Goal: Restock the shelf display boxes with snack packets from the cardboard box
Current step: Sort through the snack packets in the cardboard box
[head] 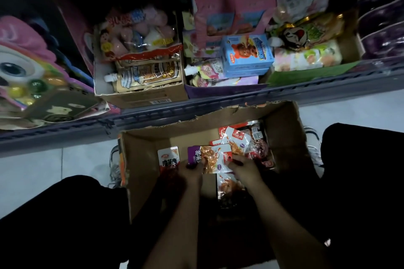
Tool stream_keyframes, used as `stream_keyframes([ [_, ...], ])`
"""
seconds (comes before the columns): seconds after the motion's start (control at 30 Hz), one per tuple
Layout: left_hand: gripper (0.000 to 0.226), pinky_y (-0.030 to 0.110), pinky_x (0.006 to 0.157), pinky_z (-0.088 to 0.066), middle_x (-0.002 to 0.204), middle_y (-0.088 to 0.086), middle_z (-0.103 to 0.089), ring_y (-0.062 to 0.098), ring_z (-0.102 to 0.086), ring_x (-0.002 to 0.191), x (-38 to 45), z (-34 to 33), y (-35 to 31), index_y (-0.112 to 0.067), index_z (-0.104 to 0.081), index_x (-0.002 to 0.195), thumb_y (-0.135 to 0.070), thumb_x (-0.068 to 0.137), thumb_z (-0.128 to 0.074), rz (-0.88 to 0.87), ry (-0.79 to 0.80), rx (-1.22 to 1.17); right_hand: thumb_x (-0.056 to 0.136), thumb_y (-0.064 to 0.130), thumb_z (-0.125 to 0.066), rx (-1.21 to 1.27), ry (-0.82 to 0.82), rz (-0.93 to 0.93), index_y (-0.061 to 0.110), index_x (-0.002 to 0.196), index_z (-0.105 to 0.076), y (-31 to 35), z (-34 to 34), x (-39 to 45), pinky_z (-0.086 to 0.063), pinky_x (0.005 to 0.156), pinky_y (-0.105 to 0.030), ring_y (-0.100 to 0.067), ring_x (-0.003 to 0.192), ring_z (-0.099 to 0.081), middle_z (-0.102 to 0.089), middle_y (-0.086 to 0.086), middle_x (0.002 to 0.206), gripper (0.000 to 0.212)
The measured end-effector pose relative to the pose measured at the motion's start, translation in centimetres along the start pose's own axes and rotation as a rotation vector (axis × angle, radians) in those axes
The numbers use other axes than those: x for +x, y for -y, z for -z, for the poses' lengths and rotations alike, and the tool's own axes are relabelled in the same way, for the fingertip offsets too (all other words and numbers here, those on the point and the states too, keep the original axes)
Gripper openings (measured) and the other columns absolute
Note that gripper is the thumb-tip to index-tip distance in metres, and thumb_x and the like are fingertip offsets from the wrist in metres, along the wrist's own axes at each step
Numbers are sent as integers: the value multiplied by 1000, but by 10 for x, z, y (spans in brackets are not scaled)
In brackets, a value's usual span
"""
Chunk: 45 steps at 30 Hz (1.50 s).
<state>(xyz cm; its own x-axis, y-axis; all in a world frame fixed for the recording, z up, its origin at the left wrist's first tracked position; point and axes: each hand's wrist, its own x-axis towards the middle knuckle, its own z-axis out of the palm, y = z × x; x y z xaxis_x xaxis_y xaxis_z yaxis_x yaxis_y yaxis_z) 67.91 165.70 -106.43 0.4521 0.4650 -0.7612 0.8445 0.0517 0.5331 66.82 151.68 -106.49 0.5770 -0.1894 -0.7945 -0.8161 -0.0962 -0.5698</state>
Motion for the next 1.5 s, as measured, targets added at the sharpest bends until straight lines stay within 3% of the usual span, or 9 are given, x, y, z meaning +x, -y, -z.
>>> stream_keyframes([
  [0.27, 29, 36, 84, -52, 93, 11, -68, 24, -64, 87, -55, 27, -66, -2, -63, 94, -15, 73, -79, -230, 42, -27, 75, 14, -78, 107, -12, 165, 0, 101, -67, 50, 33, -53, -47, 64, -21, -12, 72, -60, -67, -9, 92, 32],
  [0.47, 24, 44, 86, -54, 93, 11, -72, 27, -68, 87, -127, 60, -122, -10, -66, 89, -14, 71, -81, -364, 184, -152, 76, 10, -75, 178, -14, 373, 4, 74, -59, 116, 62, -123, -38, 41, -13, -12, 53, -52, -63, -5, 66, 18],
  [0.6, 19, 25, 61, -47, 79, 0, -69, 12, -58, 61, -186, 92, -163, -15, -65, 85, -16, 73, -79, -480, 260, -213, 73, 22, -79, 73, 3, 569, 6, 70, -58, 163, 86, -174, -40, 60, -20, -16, 65, -54, -61, -6, 71, 27],
  [0.77, 21, 19, 44, -44, 78, 3, -71, 12, -58, 52, -259, 133, -218, -14, -68, 95, -22, 77, -76, -603, 322, -237, 74, 24, -78, 15, -32, 800, 8, 62, -54, 228, 111, -244, -34, 47, -12, -4, 50, -51, -55, 0, 58, 32],
  [0.9, 15, 23, 61, -59, 89, 6, -73, 15, -69, 75, -307, 157, -260, -9, -67, 97, -16, 83, -68, -653, 422, -381, 79, 21, -74, 47, 10, 938, 9, 58, -59, 271, 121, -283, -43, 49, -15, -5, 48, -56, -61, -1, 53, 28],
  [1.0, 13, 19, 53, -56, 81, 2, -73, 12, -68, 67, -330, 173, -288, -10, -67, 93, -17, 82, -69, -768, 403, -302, 83, 24, -70, 57, -21, 1063, 13, 66, -67, 293, 127, -303, -51, 68, -37, -24, 71, -66, -72, -8, 75, 20],
  [1.17, 13, 17, 53, -51, 80, -1, -74, 10, -69, 66, -352, 188, -323, -15, -69, 91, -14, 78, -72, -910, 356, -76, 91, 24, -59, 64, -69, 1313, 13, 77, -64, 322, 142, -320, -38, 60, -12, -9, 70, -56, -65, -1, 77, 18],
  [1.33, 22, 24, 61, -54, 85, 2, -75, 16, -71, 77, -366, 195, -357, -13, -68, 97, -14, 75, -74, -966, 332, 88, 91, 27, -57, 106, -49, 1371, 17, 79, -64, 348, 141, -311, -41, 65, -24, -10, 70, -54, -63, 0, 77, 18],
  [1.5, 22, 31, 72, -56, 89, 4, -74, 19, -71, 81, -377, 199, -390, -20, -70, 96, -17, 75, -76, -1066, 284, 342, 90, 25, -58, 150, -83, 1403, 21, 72, -61, 364, 127, -304, -35, 57, -15, -2, 61, -47, -61, 3, 72, 19],
])
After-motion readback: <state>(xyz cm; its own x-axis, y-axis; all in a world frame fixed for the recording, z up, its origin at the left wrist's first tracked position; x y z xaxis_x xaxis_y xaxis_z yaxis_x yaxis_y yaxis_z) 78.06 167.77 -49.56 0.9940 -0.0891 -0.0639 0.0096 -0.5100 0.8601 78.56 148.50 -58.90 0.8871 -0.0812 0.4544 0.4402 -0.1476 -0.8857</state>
